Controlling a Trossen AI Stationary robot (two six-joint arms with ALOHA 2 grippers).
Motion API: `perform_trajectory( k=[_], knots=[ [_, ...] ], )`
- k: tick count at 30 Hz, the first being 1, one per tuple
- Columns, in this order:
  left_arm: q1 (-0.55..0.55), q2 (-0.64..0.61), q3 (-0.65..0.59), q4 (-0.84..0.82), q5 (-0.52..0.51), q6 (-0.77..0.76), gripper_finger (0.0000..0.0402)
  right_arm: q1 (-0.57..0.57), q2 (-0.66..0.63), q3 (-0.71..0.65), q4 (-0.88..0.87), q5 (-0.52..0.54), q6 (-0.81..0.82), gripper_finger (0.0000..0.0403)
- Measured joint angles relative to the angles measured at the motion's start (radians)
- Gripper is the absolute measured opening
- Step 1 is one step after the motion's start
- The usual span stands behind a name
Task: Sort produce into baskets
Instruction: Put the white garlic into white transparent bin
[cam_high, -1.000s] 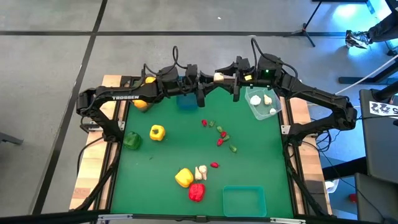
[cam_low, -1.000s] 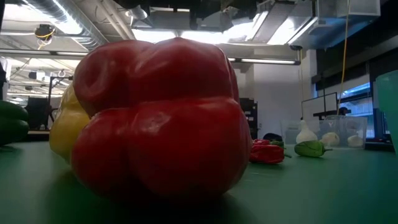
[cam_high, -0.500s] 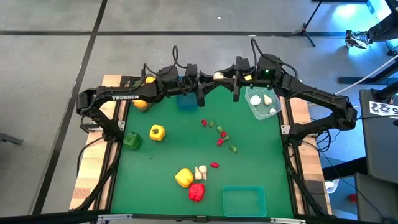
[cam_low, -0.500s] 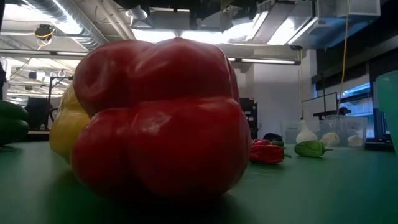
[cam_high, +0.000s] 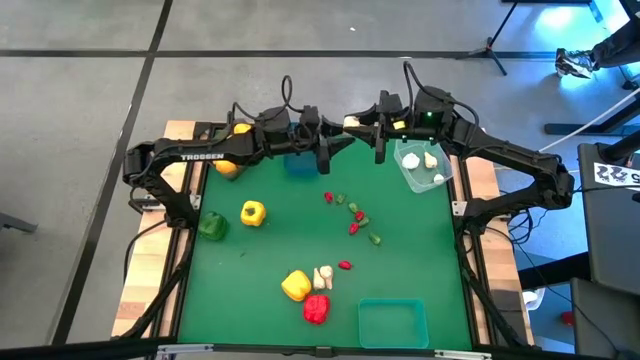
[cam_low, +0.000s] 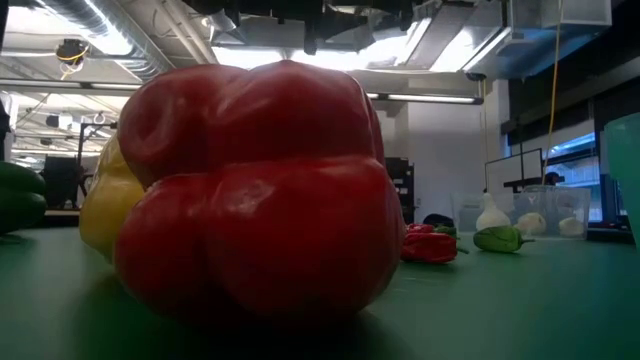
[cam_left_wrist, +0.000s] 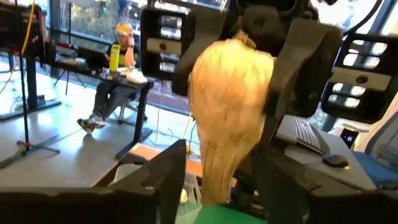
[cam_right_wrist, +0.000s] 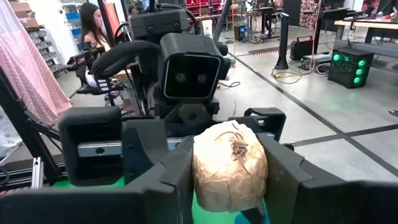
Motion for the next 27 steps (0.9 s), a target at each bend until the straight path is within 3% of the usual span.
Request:
perform_trajectory(
  k=[7, 14, 22, 27],
  knots=[
    [0.0, 0.0, 0.0, -0.06, 0.0, -0.038, 0.0258, 0.0, 0.0, 0.0, -0.001, 0.029, 0.0, 0.0133],
    [0.015, 0.0, 0.0, -0.238, 0.0, -0.025, 0.0278, -0.077, -0.046, 0.0, -0.088, 0.173, -0.006, 0.0134],
    [0.027, 0.0, 0.0, -0.373, -0.065, -0.117, 0.0278, -0.234, -0.093, 0.0, -0.504, 0.552, 0.077, 0.0134],
    [0.027, 0.0, 0.0, -0.43, -0.113, -0.163, 0.0278, -0.301, -0.058, -0.01, -0.739, 0.69, 0.168, 0.0134]
  ],
)
